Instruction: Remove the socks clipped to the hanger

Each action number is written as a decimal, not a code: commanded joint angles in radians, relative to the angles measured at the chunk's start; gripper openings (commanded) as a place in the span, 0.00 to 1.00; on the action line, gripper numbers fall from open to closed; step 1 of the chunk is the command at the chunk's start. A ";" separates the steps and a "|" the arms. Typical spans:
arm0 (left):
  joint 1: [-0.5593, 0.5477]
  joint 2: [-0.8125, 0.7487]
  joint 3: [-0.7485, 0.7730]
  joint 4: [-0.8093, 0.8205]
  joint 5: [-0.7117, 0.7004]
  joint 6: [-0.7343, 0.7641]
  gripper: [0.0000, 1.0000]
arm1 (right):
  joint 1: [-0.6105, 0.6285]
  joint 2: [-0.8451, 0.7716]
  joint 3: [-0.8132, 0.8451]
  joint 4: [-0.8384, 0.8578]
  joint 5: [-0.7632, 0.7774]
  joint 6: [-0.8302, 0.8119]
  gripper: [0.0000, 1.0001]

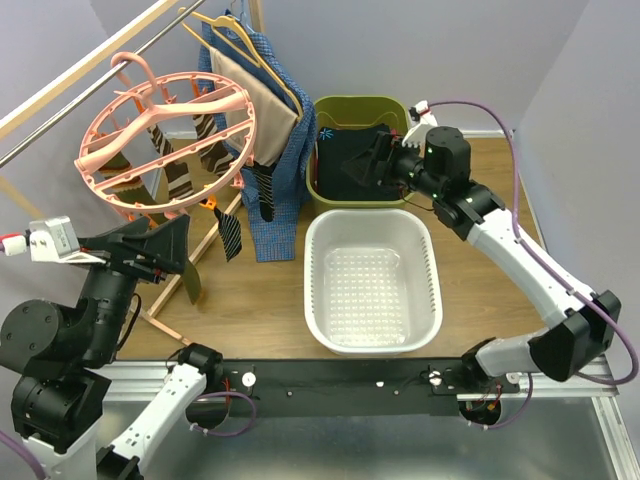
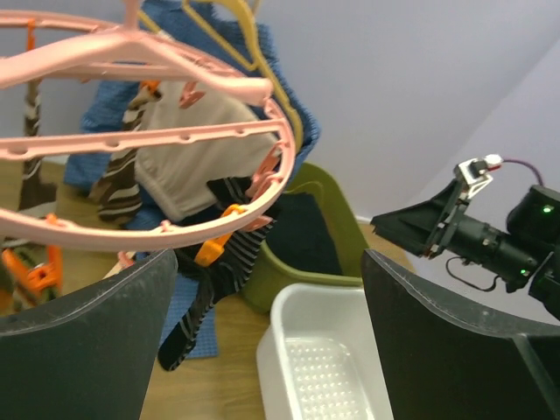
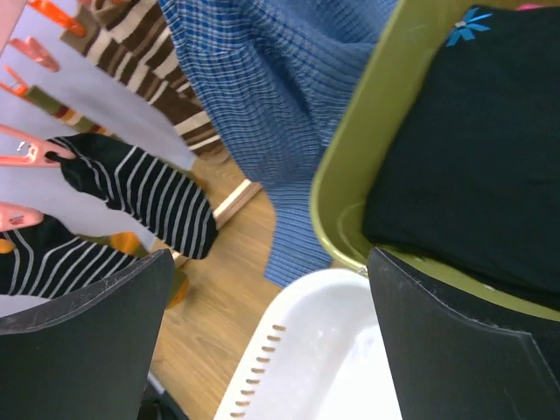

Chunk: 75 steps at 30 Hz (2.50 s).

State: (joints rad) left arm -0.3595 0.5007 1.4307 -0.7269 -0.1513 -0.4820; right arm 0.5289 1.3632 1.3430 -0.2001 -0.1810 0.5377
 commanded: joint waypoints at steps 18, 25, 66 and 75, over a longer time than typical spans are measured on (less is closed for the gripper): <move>0.001 -0.169 -0.208 -0.140 0.050 -0.147 0.82 | 0.549 0.286 0.097 0.247 0.296 -0.410 1.00; -0.001 -0.157 -0.199 -0.183 -0.001 -0.182 0.81 | 0.692 0.482 0.198 0.272 0.644 -0.359 1.00; -0.002 -0.092 -0.098 -0.247 0.032 -0.259 0.74 | 0.792 0.590 0.031 0.961 0.695 -0.660 0.72; -0.004 -0.056 -0.101 -0.241 0.048 -0.259 0.73 | 0.792 0.570 0.058 0.885 0.683 -0.691 0.35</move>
State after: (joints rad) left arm -0.3614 0.4065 1.3178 -0.9497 -0.0971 -0.7460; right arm 1.3159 1.9495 1.3575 0.7143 0.4866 -0.1314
